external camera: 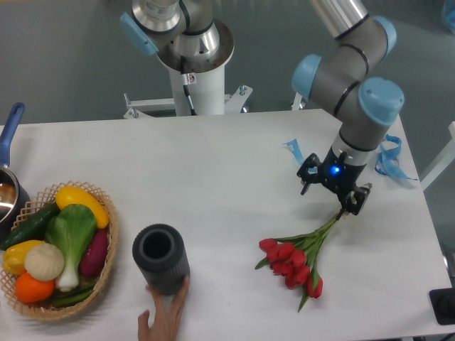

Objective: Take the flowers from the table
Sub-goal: 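Lower the gripper around the tulip stems and close it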

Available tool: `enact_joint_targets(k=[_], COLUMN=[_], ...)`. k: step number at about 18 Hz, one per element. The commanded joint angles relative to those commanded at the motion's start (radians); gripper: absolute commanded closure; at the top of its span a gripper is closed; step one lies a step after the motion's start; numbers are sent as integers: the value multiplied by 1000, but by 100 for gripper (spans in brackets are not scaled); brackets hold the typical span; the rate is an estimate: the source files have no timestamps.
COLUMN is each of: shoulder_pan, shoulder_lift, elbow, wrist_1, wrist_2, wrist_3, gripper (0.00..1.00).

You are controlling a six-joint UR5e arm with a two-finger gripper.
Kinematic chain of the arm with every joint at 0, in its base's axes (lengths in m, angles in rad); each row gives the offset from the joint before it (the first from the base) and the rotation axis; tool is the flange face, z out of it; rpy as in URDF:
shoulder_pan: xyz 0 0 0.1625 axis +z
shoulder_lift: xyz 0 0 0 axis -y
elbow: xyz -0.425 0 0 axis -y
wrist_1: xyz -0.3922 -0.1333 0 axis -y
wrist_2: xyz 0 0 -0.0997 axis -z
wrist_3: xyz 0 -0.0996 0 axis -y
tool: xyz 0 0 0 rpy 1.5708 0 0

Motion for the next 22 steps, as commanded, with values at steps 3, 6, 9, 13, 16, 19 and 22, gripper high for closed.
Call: enact_joint_targets(k=[3, 6, 9, 13, 16, 19, 22], shoulder_pan=[-14, -34, -51, -55, -57, -57, -57], shoulder_lift=[-24, -44, -52, -60, -63, -63, -61], elbow=[6, 15, 14, 6, 0, 2, 6], wrist_1=[41, 83, 87, 120, 129, 129, 130], wrist_2=[29, 41, 63, 77, 95, 97, 97], wrist_3=[-41, -86, -103, -104, -104, -104, -117], gripper=[0, 0, 0, 0, 9, 26, 46])
